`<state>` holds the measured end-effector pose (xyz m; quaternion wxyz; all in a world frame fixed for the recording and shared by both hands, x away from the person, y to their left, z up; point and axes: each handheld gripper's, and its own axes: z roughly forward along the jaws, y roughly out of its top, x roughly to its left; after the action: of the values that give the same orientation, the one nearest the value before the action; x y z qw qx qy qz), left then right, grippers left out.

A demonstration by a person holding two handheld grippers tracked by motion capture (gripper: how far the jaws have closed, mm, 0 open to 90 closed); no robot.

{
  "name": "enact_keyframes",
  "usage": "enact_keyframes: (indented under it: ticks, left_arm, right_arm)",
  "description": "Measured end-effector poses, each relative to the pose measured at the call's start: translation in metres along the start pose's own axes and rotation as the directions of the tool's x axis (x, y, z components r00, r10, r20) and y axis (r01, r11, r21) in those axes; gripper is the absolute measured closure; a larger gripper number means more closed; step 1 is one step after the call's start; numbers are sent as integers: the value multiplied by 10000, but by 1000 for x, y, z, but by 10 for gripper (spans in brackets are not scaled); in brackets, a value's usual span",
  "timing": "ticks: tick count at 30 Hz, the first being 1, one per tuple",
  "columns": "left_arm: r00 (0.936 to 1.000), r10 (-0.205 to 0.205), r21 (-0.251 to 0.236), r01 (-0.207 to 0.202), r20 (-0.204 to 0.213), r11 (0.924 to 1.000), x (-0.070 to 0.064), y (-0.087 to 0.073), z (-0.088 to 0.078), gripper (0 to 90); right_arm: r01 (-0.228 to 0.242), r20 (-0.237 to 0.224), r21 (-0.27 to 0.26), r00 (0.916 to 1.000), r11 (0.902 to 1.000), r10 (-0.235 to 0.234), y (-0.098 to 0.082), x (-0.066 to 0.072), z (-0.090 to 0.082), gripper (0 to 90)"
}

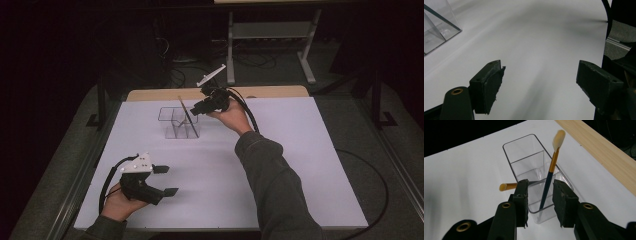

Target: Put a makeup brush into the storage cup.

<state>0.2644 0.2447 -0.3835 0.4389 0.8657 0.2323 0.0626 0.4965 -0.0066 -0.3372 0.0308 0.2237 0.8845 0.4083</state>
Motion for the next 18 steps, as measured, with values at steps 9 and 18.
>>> enact_keyframes:
  ticks: [9, 18]
  left_arm:
    - [9999, -149, -106, 148, -32, 9998, 0, 0, -1, 197]
    - [10000, -31, -30, 31, -36, 10000, 1, 0, 0, 193]
  right_arm:
    - [-76, 83, -236, 9999, 9997, 78, -9, 1, -13, 609]
    - [-259, 110, -382, 9996, 9989, 263, -16, 1, -24, 571]
